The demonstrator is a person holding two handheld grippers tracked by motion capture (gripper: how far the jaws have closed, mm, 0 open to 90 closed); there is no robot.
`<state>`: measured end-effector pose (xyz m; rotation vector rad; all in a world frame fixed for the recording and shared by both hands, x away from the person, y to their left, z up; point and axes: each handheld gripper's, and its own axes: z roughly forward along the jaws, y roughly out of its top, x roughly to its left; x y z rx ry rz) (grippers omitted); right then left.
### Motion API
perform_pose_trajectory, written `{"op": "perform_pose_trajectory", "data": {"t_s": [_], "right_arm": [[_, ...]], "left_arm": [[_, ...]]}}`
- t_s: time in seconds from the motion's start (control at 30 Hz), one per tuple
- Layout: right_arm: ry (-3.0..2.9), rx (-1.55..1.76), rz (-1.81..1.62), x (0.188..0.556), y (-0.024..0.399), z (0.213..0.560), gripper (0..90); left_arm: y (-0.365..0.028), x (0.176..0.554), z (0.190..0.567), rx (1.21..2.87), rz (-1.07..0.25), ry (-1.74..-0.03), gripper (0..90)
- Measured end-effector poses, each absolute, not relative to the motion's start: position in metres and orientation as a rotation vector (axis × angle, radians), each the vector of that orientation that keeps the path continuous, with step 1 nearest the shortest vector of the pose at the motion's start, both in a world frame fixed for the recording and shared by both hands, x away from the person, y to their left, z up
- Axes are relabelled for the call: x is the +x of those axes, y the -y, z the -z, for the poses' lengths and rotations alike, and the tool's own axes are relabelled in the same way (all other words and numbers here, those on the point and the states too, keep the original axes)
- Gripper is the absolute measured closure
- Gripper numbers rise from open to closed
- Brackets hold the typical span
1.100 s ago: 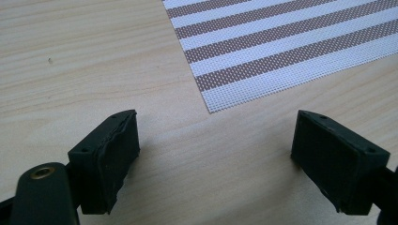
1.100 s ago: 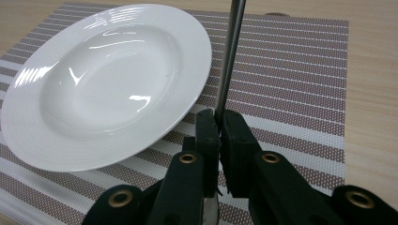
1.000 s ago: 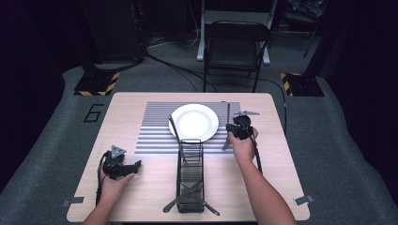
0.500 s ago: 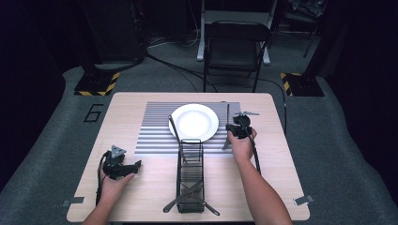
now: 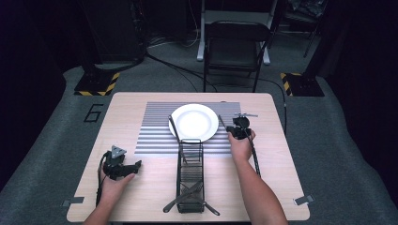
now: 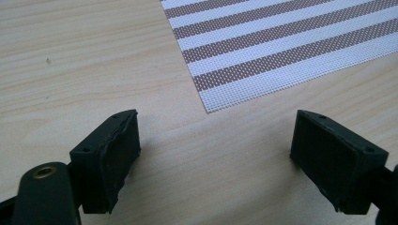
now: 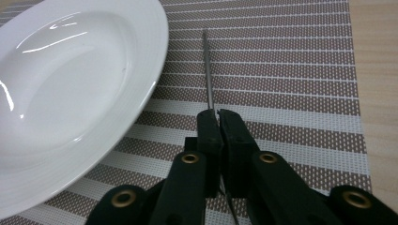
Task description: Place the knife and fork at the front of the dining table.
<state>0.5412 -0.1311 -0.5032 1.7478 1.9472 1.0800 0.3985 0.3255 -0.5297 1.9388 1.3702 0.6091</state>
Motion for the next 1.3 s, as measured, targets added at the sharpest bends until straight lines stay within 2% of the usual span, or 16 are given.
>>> {"op": "perform_pose_trajectory", "data": {"t_s": [0.23, 0.53, 0.7, 0.83, 0.93, 1.3], "right_arm": [[-1.925, 1.765, -1.081, 0.543, 0.133, 0.505, 89.4], [-1.963, 1.680, -0.976, 0.543, 0.133, 0.506, 77.6], [-1.964, 1.677, -0.937, 0.545, 0.135, 0.508, 75.0], [-1.978, 1.686, -0.920, 0.546, 0.135, 0.512, 76.9], [-1.984, 1.673, -0.936, 0.547, 0.133, 0.513, 82.8], [-1.867, 1.786, -0.996, 0.557, 0.136, 0.516, 84.9]], "left_arm": [[-0.325, 0.398, 0.530, 1.938, -0.608, -1.370, 15.8], [-0.325, 0.398, 0.530, 1.939, -0.607, -1.369, 15.8], [-0.325, 0.398, 0.530, 1.938, -0.607, -1.369, 15.8], [-0.325, 0.398, 0.530, 1.940, -0.606, -1.368, 15.8], [-0.325, 0.398, 0.530, 1.940, -0.606, -1.368, 15.8], [-0.325, 0.399, 0.530, 1.940, -0.607, -1.364, 15.8]]}}
